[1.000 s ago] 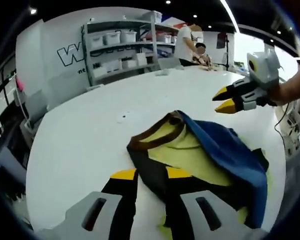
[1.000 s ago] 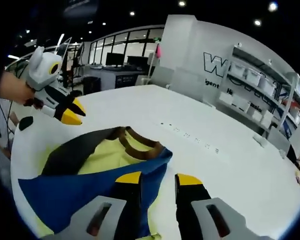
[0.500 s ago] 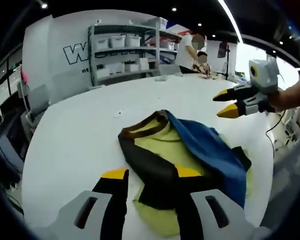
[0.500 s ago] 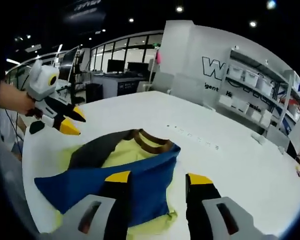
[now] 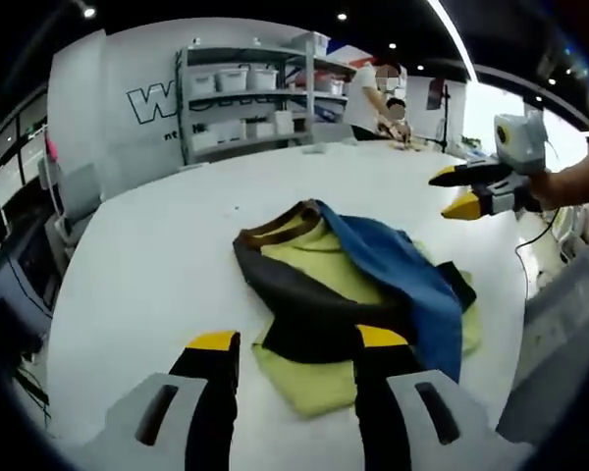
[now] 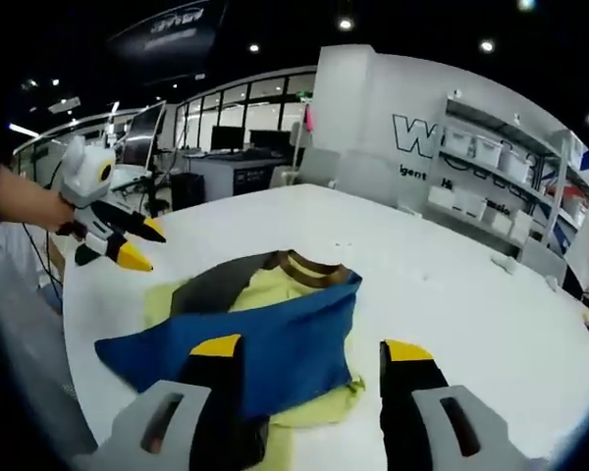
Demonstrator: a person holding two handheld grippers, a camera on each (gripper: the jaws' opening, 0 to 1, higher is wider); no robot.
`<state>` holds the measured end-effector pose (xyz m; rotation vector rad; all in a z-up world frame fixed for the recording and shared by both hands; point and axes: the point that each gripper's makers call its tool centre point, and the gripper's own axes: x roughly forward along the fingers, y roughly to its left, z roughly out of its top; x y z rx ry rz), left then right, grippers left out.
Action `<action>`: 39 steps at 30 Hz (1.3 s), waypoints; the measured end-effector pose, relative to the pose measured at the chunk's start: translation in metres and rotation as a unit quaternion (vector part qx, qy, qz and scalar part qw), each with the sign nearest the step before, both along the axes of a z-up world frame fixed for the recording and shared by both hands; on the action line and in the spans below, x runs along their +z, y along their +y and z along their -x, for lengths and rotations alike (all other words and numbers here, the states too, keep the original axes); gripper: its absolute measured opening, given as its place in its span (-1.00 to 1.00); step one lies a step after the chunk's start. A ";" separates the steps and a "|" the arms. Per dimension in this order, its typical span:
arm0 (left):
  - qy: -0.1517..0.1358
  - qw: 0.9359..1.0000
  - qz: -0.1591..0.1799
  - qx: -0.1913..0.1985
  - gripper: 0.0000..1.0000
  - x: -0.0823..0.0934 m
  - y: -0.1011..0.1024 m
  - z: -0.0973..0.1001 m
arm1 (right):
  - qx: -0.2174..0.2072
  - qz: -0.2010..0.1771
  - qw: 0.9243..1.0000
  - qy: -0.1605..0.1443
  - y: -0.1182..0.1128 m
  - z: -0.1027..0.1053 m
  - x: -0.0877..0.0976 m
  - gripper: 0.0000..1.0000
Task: Fold the garment on the visible template until the final outline fits inside the template.
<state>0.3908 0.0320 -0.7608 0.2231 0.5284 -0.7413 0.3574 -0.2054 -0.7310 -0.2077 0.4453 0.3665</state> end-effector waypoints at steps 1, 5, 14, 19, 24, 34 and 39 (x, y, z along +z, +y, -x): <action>0.000 1.000 -0.001 0.001 0.00 -0.001 0.002 0.003 | 0.000 -0.001 1.000 0.001 0.000 0.003 -0.001 0.15; -0.004 1.000 0.013 0.010 0.12 -0.002 0.006 0.015 | -0.010 -0.011 1.000 0.000 -0.002 0.015 -0.005 0.25; 0.013 1.000 -0.004 -0.004 0.19 -0.026 0.012 0.035 | -0.022 -0.016 1.000 0.002 -0.008 0.036 -0.012 0.41; 0.019 1.000 0.000 -0.004 0.29 -0.032 0.014 0.040 | -0.029 -0.021 0.999 0.007 -0.012 0.048 -0.015 0.46; 0.020 1.000 0.009 -0.008 0.44 -0.029 0.014 0.047 | -0.025 -0.004 1.000 0.016 -0.017 0.060 -0.024 0.45; 0.035 0.999 -0.015 -0.012 0.09 -0.043 0.023 0.049 | -0.029 0.005 0.999 0.040 -0.026 0.069 -0.045 0.31; 0.045 0.999 -0.020 -0.012 -0.06 -0.049 0.025 0.042 | -0.032 0.008 0.998 0.056 -0.029 0.071 -0.057 0.18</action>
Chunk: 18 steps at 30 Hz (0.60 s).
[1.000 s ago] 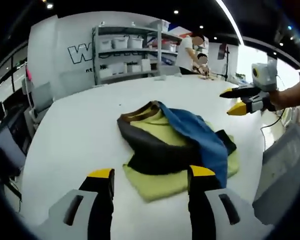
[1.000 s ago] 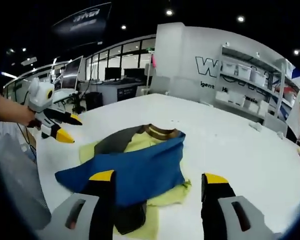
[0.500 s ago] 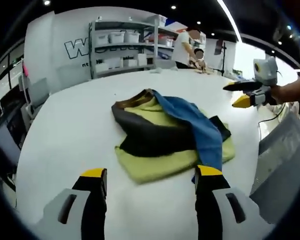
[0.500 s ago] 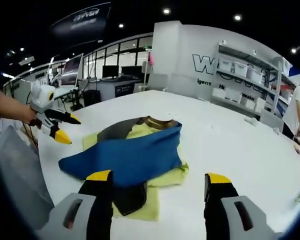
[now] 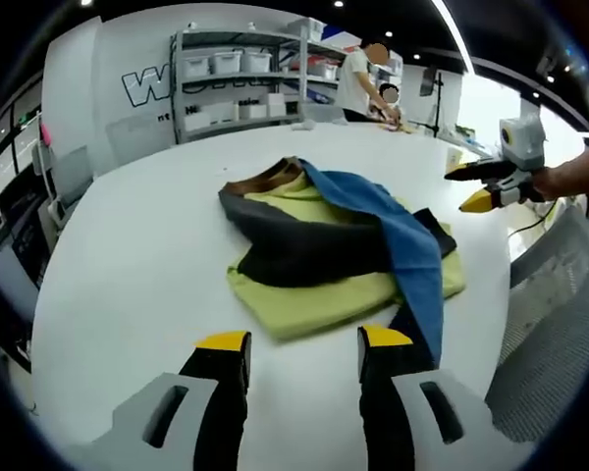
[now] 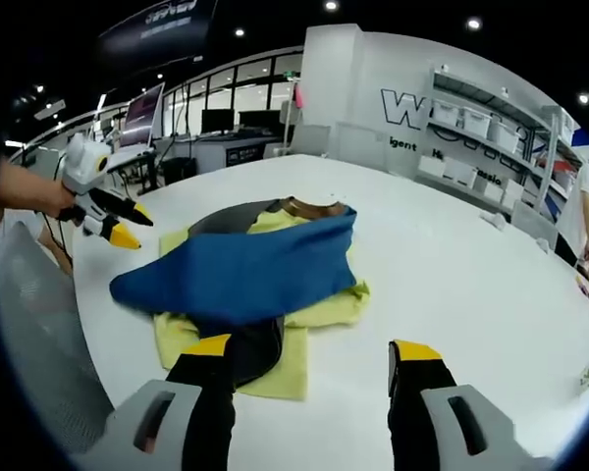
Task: Fold the garment on the visible template until the final outline fits inside the template.
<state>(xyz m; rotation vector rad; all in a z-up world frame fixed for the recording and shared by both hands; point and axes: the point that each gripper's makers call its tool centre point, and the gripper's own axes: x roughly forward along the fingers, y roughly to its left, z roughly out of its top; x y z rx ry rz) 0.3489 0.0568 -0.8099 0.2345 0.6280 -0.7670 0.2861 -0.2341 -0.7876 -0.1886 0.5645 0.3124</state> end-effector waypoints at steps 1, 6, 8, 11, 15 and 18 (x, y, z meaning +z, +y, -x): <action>0.003 1.000 0.000 0.000 -0.08 -0.001 0.000 -0.001 | -0.001 0.000 1.000 0.004 0.000 0.000 -0.002 0.16; 0.018 1.000 -0.003 -0.006 -0.21 -0.008 -0.002 -0.005 | -0.003 0.000 1.000 0.024 -0.003 0.001 -0.013 0.03; 0.026 1.000 -0.005 -0.004 -0.20 -0.013 -0.001 -0.008 | -0.004 0.003 1.000 0.028 -0.004 0.001 -0.017 -0.03; 0.034 0.999 -0.007 -0.002 -0.23 -0.019 0.000 -0.010 | -0.003 -0.001 0.999 0.040 -0.004 0.001 -0.023 -0.12; 0.048 0.999 -0.010 -0.007 -0.28 -0.026 -0.001 -0.010 | -0.001 -0.005 0.998 0.055 -0.001 0.003 -0.031 -0.23; 0.049 0.999 -0.011 -0.008 -0.34 -0.028 -0.001 -0.014 | 0.001 -0.009 0.998 0.065 0.001 0.005 -0.037 -0.33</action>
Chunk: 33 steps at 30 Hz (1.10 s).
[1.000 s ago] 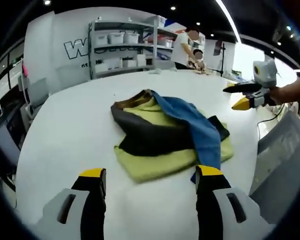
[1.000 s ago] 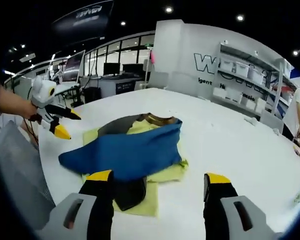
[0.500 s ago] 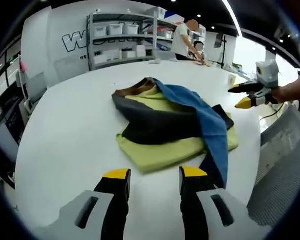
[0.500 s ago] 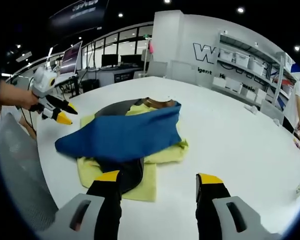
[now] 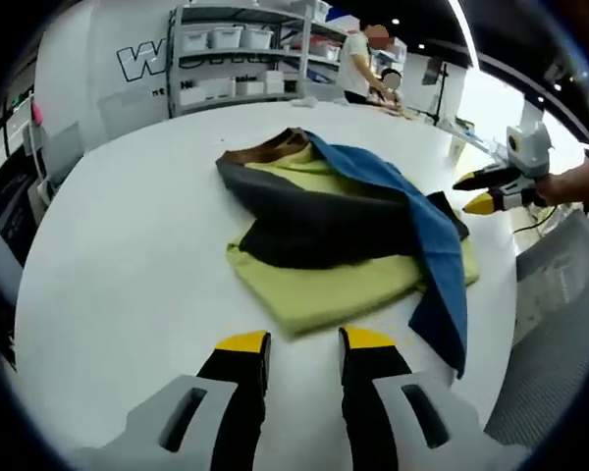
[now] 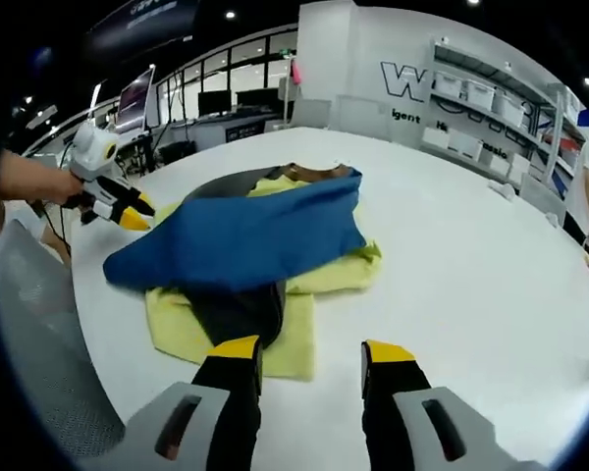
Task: Fold the garment on the visible template until the final outline fits inside the template.
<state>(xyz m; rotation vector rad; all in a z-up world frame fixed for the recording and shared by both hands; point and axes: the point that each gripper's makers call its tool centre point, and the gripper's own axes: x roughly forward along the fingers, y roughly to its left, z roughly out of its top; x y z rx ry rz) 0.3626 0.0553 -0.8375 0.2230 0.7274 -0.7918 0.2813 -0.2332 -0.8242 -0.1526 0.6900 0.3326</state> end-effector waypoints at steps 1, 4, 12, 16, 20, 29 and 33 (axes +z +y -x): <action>0.000 1.000 0.000 0.003 -0.39 -0.001 0.001 -0.002 | 0.001 -0.001 1.000 0.004 0.001 0.000 -0.003 -0.36; 0.003 1.000 0.000 0.009 -0.50 -0.002 0.003 -0.006 | 0.000 -0.005 1.000 0.015 0.003 0.001 -0.007 -0.43; 0.003 1.000 -0.009 -0.014 -0.67 -0.003 0.000 -0.005 | -0.006 -0.011 1.000 0.028 0.003 0.002 -0.014 -0.63; -0.005 1.000 -0.017 -0.018 -0.83 -0.002 0.001 -0.001 | -0.002 -0.011 1.000 0.027 0.008 0.003 -0.015 -0.75; -0.008 1.000 -0.010 -0.015 -0.83 0.002 0.001 -0.002 | 0.004 -0.011 1.000 0.022 0.010 0.002 -0.014 -0.90; -0.016 1.000 -0.005 -0.017 -0.69 0.005 -0.004 -0.008 | 0.002 -0.013 1.000 0.014 0.006 0.001 -0.008 -1.00; -0.010 0.999 -0.008 -0.032 -0.85 0.002 -0.011 -0.004 | 0.000 -0.015 1.000 0.010 0.007 0.002 -0.004 -1.00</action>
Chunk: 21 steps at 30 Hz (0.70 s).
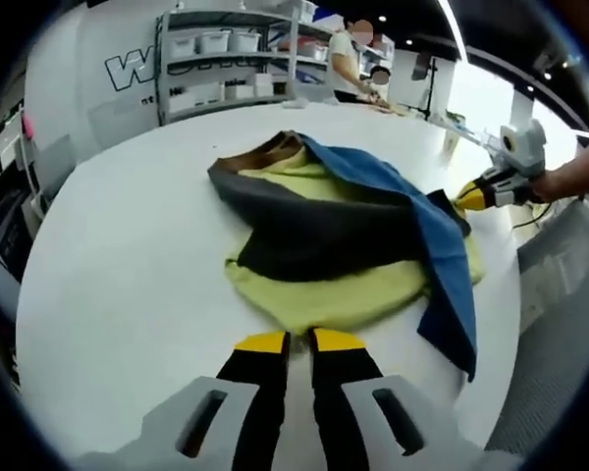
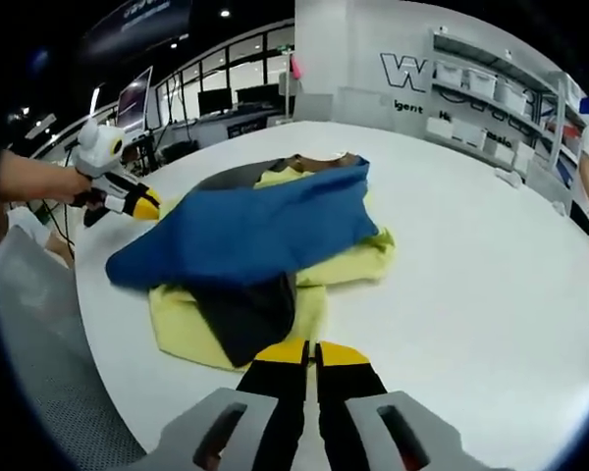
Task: Fold the garment on the visible template until the final outline fits inside the template.
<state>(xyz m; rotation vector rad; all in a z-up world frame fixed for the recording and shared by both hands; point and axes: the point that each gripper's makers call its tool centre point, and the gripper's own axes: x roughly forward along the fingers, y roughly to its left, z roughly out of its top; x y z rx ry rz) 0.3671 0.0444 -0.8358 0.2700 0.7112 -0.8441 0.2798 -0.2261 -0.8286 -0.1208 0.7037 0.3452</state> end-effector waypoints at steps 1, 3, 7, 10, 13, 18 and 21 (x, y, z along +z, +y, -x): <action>0.000 1.000 0.001 0.001 -0.86 0.001 0.000 0.000 | 0.000 -0.001 1.000 -0.001 0.001 0.000 0.001 -1.00; 0.008 1.000 0.015 0.010 -0.88 0.005 -0.002 0.001 | -0.002 -0.002 1.000 -0.006 0.002 0.001 0.005 -1.00; 0.005 1.000 0.024 0.017 -0.88 0.017 0.002 0.000 | -0.001 -0.002 1.000 -0.017 0.003 0.000 0.014 -1.00; 0.008 0.999 0.033 0.018 -0.88 0.027 0.004 0.001 | 0.001 -0.001 1.000 -0.025 0.003 0.000 0.021 -1.00; 0.014 0.999 0.038 0.020 -0.88 0.035 0.005 0.003 | 0.002 -0.001 0.999 -0.033 0.003 0.001 0.028 -1.00; 0.015 0.999 0.031 0.018 -0.87 0.042 0.008 0.007 | 0.004 0.000 0.999 -0.034 0.001 0.006 0.032 -1.00; 0.000 0.999 0.035 0.024 -0.87 0.048 0.008 0.002 | 0.005 -0.010 1.000 -0.021 0.002 0.012 0.030 -1.00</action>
